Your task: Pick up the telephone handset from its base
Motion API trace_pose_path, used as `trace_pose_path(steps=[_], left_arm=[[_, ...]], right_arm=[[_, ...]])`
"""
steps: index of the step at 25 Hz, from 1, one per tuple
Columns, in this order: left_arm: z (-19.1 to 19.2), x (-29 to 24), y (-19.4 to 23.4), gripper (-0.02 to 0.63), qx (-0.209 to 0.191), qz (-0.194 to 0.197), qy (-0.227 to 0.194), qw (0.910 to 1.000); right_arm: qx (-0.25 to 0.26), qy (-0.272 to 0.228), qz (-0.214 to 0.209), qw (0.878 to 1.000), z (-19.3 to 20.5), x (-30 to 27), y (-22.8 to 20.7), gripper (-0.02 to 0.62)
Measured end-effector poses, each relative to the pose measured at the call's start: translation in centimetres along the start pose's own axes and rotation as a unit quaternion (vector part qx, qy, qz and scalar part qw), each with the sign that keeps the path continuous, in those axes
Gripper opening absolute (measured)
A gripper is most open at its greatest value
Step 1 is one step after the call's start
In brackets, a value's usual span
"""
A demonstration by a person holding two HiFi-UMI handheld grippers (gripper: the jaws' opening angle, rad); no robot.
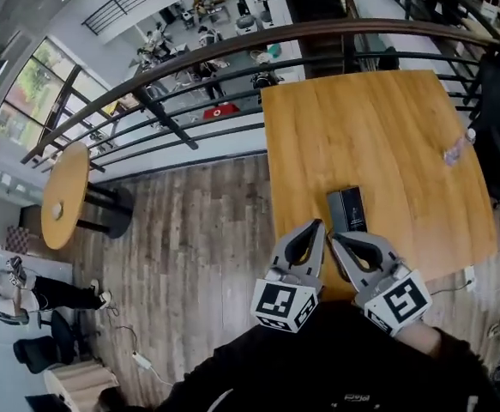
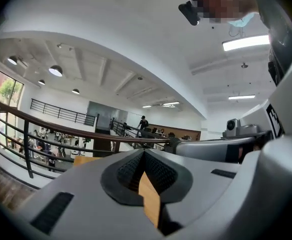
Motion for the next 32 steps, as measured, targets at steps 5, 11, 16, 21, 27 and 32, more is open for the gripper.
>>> trace_pose_path(steps=[5,11,16,21,27,32], left_arm=[[0.7,0.4,-0.2,0.002,0.003,0.04,0.025,0.9989],[1.6,-0.2,-0.4,0.002,0.019,0.061,0.037,0.9973],[1.2,-1.1,-0.5,0.002,0.027,0.049,0.032,0.9979],[2.5,0.0,2.1,0.002,0.03,0.019,0.065,0.9972],[1.5,-1.3,1.9,0.002,0.048,0.012,0.045,0.9977],[3.2,-2.1,2.2,0.002,0.064,0.004,0.084,0.9945]], right_arm=[[-0.018,0.017,0.046,0.999,1.0,0.6,1.0,0.017],[-0.014,0.051,0.065,0.996,1.8,1.8,0.0,0.017],[-0.005,0.049,0.04,0.998,1.3,1.0,-1.0,0.017],[0.005,0.019,0.052,0.998,1.8,-1.0,-1.6,0.017],[0.003,0.041,0.066,0.997,1.1,-1.0,-3.2,0.017],[-0.008,0.021,0.077,0.997,1.2,-1.0,-3.7,0.017]])
Point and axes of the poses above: the fingertips, and each gripper's own axes: x backward along the fingers, y to its left, z out of its underside, the point moved 6 cm from there along x, backward along the fingers, and after that the axes turned 14 degrees about x, right-handed, at the moved point
